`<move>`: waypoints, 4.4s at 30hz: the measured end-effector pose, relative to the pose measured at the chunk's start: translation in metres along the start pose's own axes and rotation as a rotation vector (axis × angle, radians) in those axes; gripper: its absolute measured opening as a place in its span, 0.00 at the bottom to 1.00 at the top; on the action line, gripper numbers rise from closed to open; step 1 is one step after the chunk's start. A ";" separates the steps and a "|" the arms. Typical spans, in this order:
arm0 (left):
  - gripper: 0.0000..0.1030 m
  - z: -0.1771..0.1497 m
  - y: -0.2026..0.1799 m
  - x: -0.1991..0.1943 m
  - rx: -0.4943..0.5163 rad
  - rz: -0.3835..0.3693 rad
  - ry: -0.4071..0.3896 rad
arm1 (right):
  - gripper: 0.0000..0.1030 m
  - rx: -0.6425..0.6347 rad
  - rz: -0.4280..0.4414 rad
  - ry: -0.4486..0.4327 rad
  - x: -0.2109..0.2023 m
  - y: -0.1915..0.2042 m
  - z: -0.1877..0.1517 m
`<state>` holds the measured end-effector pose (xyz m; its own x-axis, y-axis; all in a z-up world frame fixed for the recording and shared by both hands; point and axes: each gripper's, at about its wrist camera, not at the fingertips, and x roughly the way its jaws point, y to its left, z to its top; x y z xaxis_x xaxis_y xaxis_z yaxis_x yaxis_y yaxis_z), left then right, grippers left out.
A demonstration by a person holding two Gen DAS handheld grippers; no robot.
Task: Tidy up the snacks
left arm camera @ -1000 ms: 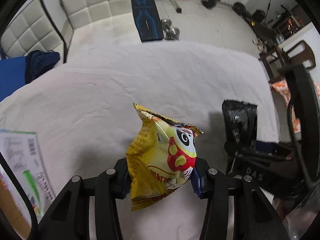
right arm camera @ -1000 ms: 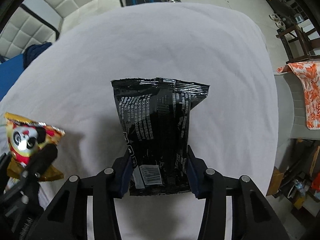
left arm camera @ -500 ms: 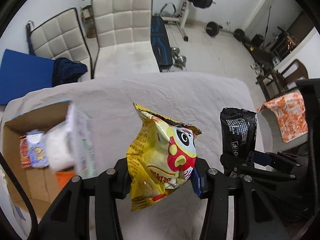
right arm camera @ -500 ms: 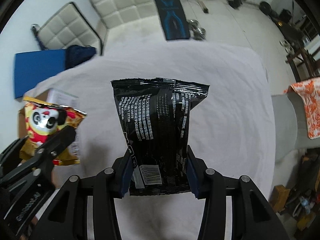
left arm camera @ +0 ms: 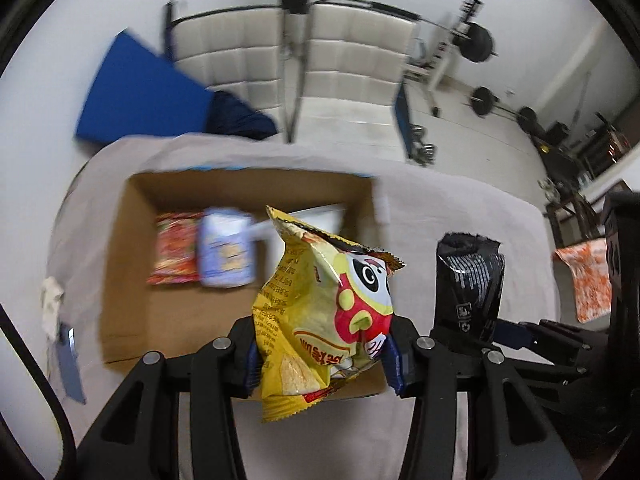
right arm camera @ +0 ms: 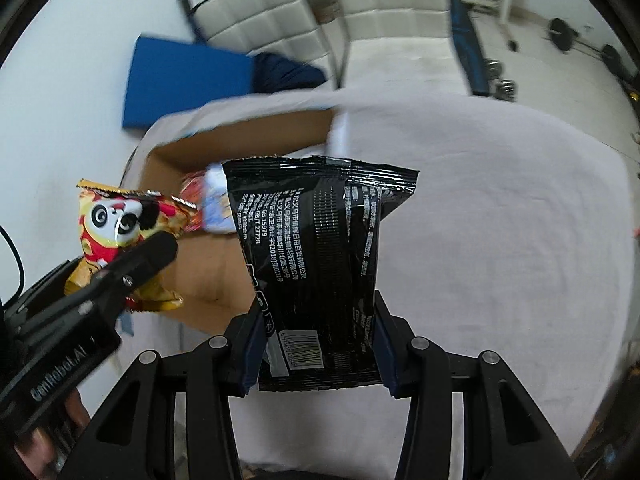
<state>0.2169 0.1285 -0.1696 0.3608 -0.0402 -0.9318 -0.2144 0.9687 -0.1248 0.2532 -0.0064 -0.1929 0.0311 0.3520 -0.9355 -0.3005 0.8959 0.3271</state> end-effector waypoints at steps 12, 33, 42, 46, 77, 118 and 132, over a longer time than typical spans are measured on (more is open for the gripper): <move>0.43 -0.017 0.138 0.039 -0.138 0.020 0.132 | 0.48 -0.038 0.006 0.100 0.098 0.103 0.002; 0.44 -0.026 0.161 0.103 -0.154 -0.010 0.290 | 0.53 0.006 -0.075 0.164 0.174 0.112 0.002; 0.50 -0.028 0.154 0.094 -0.145 0.023 0.266 | 0.65 -0.011 -0.115 0.147 0.166 0.112 0.003; 0.56 -0.031 0.155 0.087 -0.134 0.044 0.232 | 0.77 -0.008 -0.136 0.124 0.155 0.108 0.001; 0.97 -0.072 0.046 -0.101 0.031 0.087 -0.097 | 1.00 0.066 -0.301 -0.261 -0.105 0.033 -0.102; 0.97 -0.098 -0.021 -0.239 0.087 0.020 -0.243 | 1.00 0.077 -0.388 -0.458 -0.280 0.032 -0.187; 0.97 -0.096 -0.024 -0.233 0.089 0.007 -0.214 | 1.00 0.089 -0.386 -0.452 -0.278 0.027 -0.185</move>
<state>0.0506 0.0908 0.0181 0.5456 0.0105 -0.8380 -0.1405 0.9869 -0.0791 0.0597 -0.1300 0.0511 0.5305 0.0597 -0.8456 -0.1064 0.9943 0.0034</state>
